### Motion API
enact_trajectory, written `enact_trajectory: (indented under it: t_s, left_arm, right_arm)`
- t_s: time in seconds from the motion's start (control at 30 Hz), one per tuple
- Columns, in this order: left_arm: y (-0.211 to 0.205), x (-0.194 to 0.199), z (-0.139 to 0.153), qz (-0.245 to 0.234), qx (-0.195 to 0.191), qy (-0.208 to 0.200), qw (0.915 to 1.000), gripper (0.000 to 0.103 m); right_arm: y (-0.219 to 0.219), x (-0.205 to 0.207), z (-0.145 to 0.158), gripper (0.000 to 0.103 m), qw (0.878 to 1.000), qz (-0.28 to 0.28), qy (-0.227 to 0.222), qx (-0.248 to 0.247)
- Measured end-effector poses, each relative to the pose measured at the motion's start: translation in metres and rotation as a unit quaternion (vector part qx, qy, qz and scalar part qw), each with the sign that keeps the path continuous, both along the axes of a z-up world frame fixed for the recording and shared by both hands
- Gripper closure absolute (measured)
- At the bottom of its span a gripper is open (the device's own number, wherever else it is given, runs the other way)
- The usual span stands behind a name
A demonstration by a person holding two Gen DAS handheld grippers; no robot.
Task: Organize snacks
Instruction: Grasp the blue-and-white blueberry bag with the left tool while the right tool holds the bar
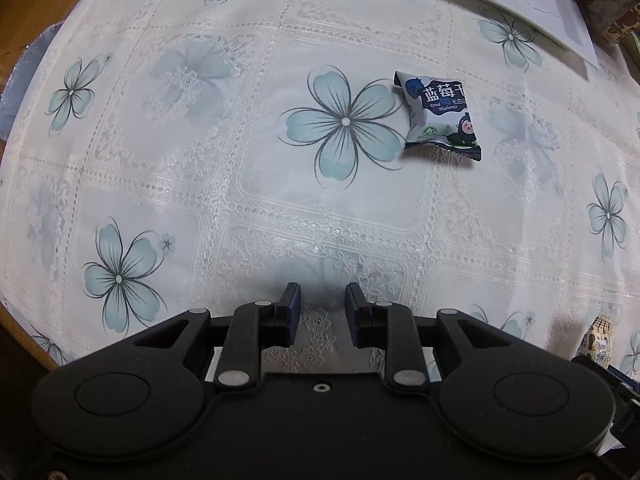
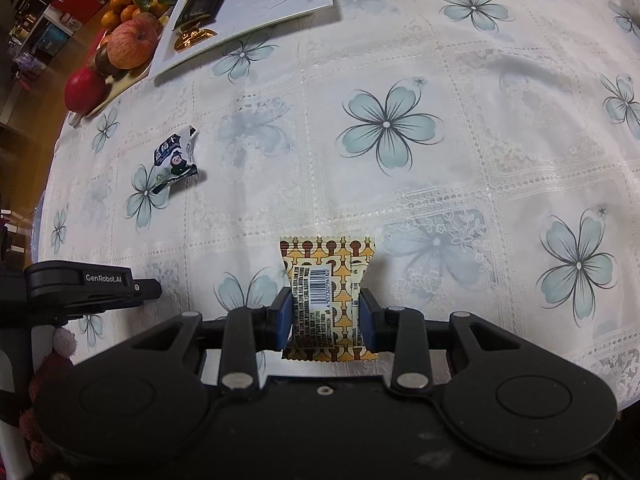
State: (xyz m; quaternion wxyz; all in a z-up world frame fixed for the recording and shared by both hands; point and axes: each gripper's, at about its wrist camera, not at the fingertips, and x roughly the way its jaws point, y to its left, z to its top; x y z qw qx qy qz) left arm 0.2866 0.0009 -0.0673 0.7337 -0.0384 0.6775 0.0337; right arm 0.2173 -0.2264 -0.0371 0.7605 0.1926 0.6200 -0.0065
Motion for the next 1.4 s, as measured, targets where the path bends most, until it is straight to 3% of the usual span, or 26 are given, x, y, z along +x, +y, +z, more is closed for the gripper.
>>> enact_trajectory:
  t_s: [0.17, 0.3, 0.47, 0.63, 1.23, 1.4]
  left_arm:
    - [0.008, -0.012, 0.01, -0.014, -0.024, -0.014, 0.9995, 0.068]
    - [0.0, -0.01, 0.024, -0.029, -0.006, -0.047, 0.9984, 0.068]
    - [-0.011, 0.012, 0.043, -0.038, -0.032, -0.062, 0.9968, 0.068]
    - [-0.031, 0.039, 0.054, -0.046, -0.016, -0.087, 0.995, 0.067]
    - [-0.058, 0.08, 0.027, -0.045, 0.022, -0.08, 0.9955, 0.066]
    - [-0.058, 0.085, 0.024, -0.045, 0.028, -0.083, 0.9951, 0.058]
  right_arm:
    - [-0.002, 0.002, -0.005, 0.067, 1.0, -0.005, 0.012, 0.014]
    - [0.0, 0.003, -0.003, 0.067, 1.0, -0.003, 0.011, 0.018]
    - [-0.002, 0.002, 0.008, 0.067, 0.999, -0.004, -0.004, 0.031]
    - [-0.01, 0.003, 0.013, 0.067, 0.999, -0.017, -0.008, 0.04]
    - [-0.018, 0.005, 0.025, 0.067, 0.998, -0.026, -0.024, 0.06]
    - [-0.019, 0.007, 0.025, 0.067, 0.997, -0.03, -0.026, 0.063]
